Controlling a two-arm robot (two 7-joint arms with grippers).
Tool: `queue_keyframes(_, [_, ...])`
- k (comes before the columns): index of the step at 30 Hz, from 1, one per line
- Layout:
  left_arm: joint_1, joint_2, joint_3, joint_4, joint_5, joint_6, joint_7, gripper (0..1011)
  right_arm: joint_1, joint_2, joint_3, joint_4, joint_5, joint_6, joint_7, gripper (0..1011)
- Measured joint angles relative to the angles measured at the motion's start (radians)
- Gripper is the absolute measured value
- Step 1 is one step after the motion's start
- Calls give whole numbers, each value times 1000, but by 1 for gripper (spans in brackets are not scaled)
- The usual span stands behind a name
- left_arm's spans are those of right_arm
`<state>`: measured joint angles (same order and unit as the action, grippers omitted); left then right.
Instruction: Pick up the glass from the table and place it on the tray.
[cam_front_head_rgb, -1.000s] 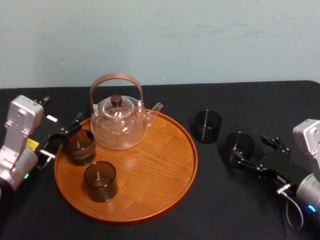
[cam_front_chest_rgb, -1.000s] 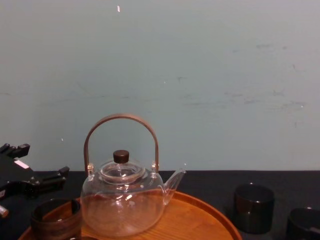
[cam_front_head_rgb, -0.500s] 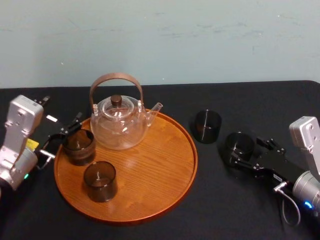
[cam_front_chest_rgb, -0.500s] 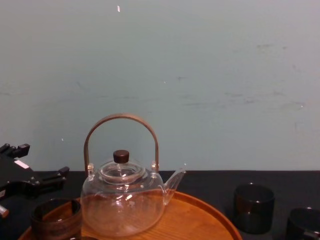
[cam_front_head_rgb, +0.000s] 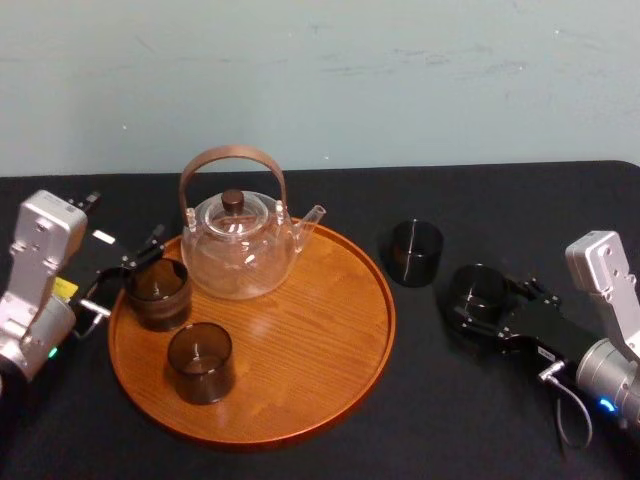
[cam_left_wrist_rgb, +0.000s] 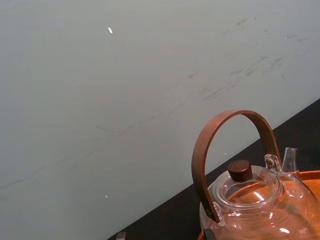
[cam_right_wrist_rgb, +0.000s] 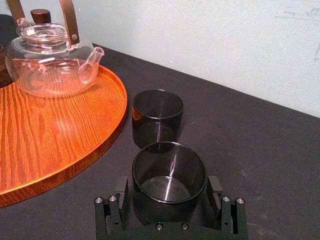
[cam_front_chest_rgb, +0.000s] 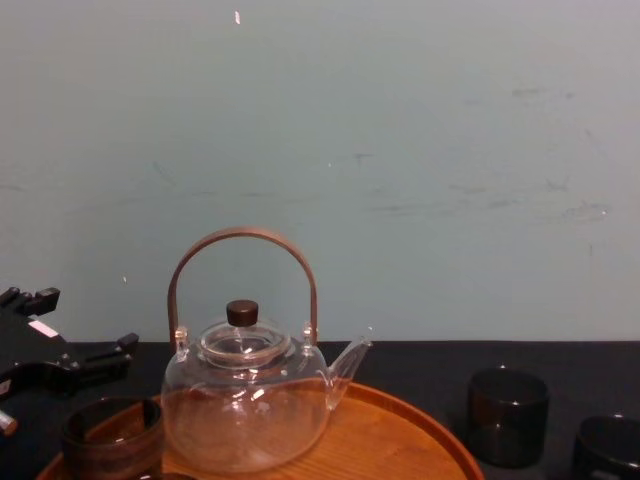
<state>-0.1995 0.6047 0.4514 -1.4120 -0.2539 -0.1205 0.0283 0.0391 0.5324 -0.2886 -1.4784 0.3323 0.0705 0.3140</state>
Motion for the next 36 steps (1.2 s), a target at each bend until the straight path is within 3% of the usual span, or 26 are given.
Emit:
queue_keyframes(17, [0, 0, 0, 0, 0, 0, 0, 1001, 24, -37, 19, 48, -30, 3, 48, 1002])
queue_keyframes(36, [0, 0, 0, 0, 0, 0, 0, 1001, 103, -79, 15, 148, -51, -10, 92, 1002])
